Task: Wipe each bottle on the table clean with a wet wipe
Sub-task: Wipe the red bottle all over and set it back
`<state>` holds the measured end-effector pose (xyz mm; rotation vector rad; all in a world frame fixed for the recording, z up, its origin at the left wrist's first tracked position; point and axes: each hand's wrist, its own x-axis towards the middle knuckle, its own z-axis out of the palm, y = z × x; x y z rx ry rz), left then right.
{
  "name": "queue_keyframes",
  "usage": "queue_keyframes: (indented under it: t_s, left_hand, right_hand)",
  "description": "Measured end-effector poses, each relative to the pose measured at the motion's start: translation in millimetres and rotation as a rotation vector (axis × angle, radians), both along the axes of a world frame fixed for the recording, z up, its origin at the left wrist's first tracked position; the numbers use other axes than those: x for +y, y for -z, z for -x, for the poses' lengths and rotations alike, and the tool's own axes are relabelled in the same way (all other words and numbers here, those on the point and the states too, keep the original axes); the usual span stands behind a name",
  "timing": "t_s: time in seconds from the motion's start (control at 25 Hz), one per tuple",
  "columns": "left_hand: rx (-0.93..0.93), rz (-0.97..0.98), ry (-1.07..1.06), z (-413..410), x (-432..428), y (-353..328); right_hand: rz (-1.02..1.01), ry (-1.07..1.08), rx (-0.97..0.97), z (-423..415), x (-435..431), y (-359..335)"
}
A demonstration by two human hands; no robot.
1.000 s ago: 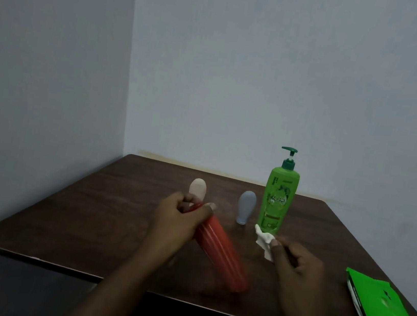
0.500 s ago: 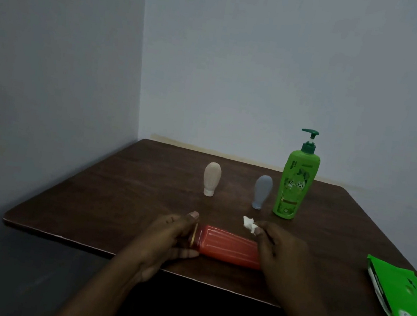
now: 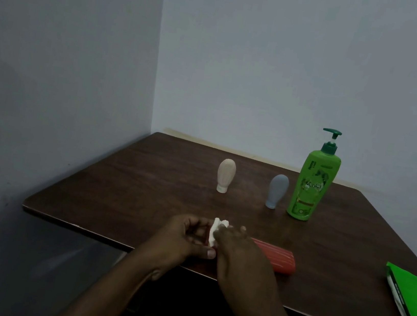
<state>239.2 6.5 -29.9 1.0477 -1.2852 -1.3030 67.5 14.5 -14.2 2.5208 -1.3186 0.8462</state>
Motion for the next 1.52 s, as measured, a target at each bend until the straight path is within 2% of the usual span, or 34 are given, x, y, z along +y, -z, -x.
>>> queue_keyframes:
  t_s: [0.08,0.24,0.48,0.52,0.68,0.84,0.96,1.08,1.2,1.32,1.4,1.52]
  left_hand:
    - [-0.034,-0.004,-0.045,0.4,-1.9,1.4]
    - [-0.046,-0.006,-0.049,0.4,-3.6,2.2]
    - [0.008,0.007,-0.016,2.4,3.6,-1.5]
    - [0.025,-0.005,-0.021,2.6,3.1,-1.2]
    - [0.010,-0.034,-0.067,3.9,1.1,0.5]
    - [-0.049,-0.029,-0.126,2.7,-3.3,7.9]
    - [-0.038,-0.016,-0.124,3.1,-2.9,9.5]
    - [-0.029,-0.010,-0.136,4.1,-2.5,7.3]
    - [-0.020,-0.015,-0.131,4.0,-0.4,5.1]
    - [-0.019,0.000,-0.093,4.5,0.7,4.1]
    - [-0.030,-0.006,-0.128,4.7,-1.6,5.8]
    - [-0.044,-0.002,-0.153,5.5,-3.5,8.6]
  right_hand:
    - [0.088,-0.036,0.051,12.3,10.3,18.1]
    - [0.121,-0.060,0.124,19.6,10.6,22.6]
    - [-0.243,0.001,-0.106,-4.8,-22.3,-18.0]
    - [-0.240,0.010,-0.093,-5.1,-20.1,-17.9]
    - [-0.002,-0.005,0.060,14.9,15.7,18.0]
    - [0.017,0.277,-0.020,73.5,-5.1,22.3]
    - [-0.070,0.429,-0.081,91.0,-20.3,15.4]
    - [-0.026,0.314,-0.092,66.6,-17.2,18.0]
    - [0.022,0.087,-0.099,22.1,-6.5,21.6]
    - [-0.042,-0.070,-0.061,12.9,-5.2,17.0]
    - [-0.111,0.000,-0.089,35.4,-10.8,8.8]
    - [-0.137,0.235,-0.137,82.4,-20.1,-0.4]
